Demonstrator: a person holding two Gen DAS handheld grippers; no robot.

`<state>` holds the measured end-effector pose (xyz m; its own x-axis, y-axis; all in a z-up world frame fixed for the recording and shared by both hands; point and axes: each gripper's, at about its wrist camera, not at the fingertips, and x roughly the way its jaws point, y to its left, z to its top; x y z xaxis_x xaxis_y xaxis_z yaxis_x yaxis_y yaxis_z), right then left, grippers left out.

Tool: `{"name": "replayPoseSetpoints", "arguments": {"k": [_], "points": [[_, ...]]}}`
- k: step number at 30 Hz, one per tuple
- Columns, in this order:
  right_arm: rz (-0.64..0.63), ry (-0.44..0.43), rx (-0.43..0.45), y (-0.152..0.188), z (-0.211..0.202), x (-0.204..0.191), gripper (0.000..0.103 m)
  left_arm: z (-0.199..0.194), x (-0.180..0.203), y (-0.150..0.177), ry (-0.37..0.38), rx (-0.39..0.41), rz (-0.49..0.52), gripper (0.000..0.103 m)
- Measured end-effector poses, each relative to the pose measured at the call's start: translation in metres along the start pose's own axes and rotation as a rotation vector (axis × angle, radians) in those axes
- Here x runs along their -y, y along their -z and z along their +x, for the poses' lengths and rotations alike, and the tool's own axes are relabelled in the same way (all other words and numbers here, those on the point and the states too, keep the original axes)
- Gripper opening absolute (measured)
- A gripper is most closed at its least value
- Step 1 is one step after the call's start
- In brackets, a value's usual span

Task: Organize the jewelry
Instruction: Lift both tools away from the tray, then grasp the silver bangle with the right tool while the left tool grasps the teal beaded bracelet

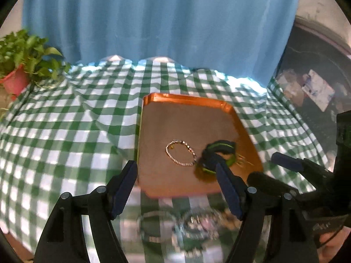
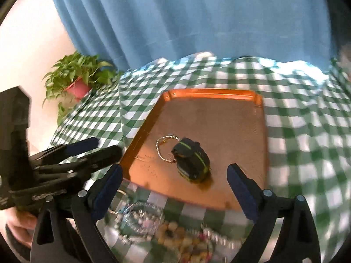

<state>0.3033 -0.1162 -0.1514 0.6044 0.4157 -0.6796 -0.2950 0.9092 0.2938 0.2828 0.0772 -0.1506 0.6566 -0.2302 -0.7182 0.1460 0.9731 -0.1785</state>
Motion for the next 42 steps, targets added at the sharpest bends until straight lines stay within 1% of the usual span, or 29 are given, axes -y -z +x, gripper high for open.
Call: {"name": "replayPoseSetpoints", "arguments": {"k": [1,3,5,6,7,8,10,11,12,13,17,20,22,24,25,26,28,30,32,34,35,38,40,42], "points": [[0.007,0.015,0.010,0.003,-0.008,-0.002,0.096,-0.017,0.002,0.006,-0.007,0.009,-0.002,0.076],[-0.001,0.013,0.065,0.015,-0.034,-0.009,0.096,-0.036,0.006,0.013,-0.016,0.022,0.006,0.077],[-0.054,0.044,0.111,0.022,-0.053,-0.019,0.098,-0.058,0.009,0.023,-0.044,0.032,0.019,0.077],[-0.089,0.079,0.130,0.027,-0.063,-0.026,0.098,-0.066,0.010,0.027,-0.054,0.039,0.019,0.077],[-0.126,0.113,0.155,0.033,-0.074,-0.034,0.099,-0.080,0.012,0.033,-0.050,0.050,0.019,0.077],[-0.158,0.129,0.187,0.039,-0.086,-0.042,0.099,-0.090,0.013,0.037,-0.046,0.058,0.016,0.077],[-0.190,0.128,0.238,0.052,-0.109,-0.054,0.099,-0.112,0.017,0.045,-0.044,0.084,0.013,0.077],[-0.195,0.127,0.249,0.054,-0.116,-0.058,0.100,-0.127,0.021,0.050,-0.046,0.101,0.014,0.077],[-0.197,0.125,0.260,0.057,-0.126,-0.062,0.100,-0.135,0.023,0.053,-0.048,0.108,0.018,0.078],[-0.196,0.125,0.271,0.061,-0.136,-0.066,0.103,-0.147,0.027,0.057,-0.051,0.121,0.026,0.078],[-0.190,0.155,0.314,0.077,-0.172,-0.080,0.103,-0.194,0.049,0.077,-0.051,0.184,0.082,0.090],[-0.161,0.133,0.344,0.085,-0.200,-0.084,0.103,-0.215,0.057,0.089,-0.051,0.201,0.081,0.094],[-0.126,0.111,0.357,0.090,-0.217,-0.083,0.103,-0.223,0.062,0.097,-0.064,0.190,0.071,0.098],[-0.106,0.101,0.350,0.095,-0.225,-0.082,0.103,-0.222,0.064,0.102,-0.068,0.178,0.061,0.101],[-0.094,0.102,0.326,0.098,-0.226,-0.081,0.103,-0.222,0.064,0.105,-0.063,0.177,0.055,0.101],[-0.088,0.103,0.312,0.100,-0.226,-0.080,0.103,-0.221,0.065,0.108,-0.058,0.188,0.054,0.101],[-0.077,0.110,0.313,0.106,-0.227,-0.078,0.103,-0.218,0.065,0.113,-0.047,0.208,0.055,0.101],[-0.062,0.150,0.341,0.113,-0.227,-0.075,0.103,-0.211,0.062,0.117,-0.025,0.191,0.051,0.101],[-0.054,0.209,0.363,0.119,-0.224,-0.071,0.103,-0.202,0.056,0.118,-0.030,0.171,0.025,0.101],[-0.079,0.250,0.394,0.124,-0.222,-0.069,0.103,-0.193,0.049,0.119,-0.021,0.159,0.009,0.102],[-0.100,0.257,0.395,0.125,-0.220,-0.068,0.103,-0.189,0.046,0.121,-0.020,0.156,0.005,0.102],[-0.136,0.241,0.360,0.127,-0.210,-0.066,0.103,-0.167,0.036,0.121,-0.055,0.098,-0.015,0.102],[-0.160,0.238,0.351,0.130,-0.202,-0.066,0.103,-0.150,0.027,0.122,-0.024,0.062,-0.033,0.102],[-0.166,0.250,0.315,0.131,-0.189,-0.064,0.103,-0.139,0.022,0.124,0.000,0.062,-0.037,0.102]]}}
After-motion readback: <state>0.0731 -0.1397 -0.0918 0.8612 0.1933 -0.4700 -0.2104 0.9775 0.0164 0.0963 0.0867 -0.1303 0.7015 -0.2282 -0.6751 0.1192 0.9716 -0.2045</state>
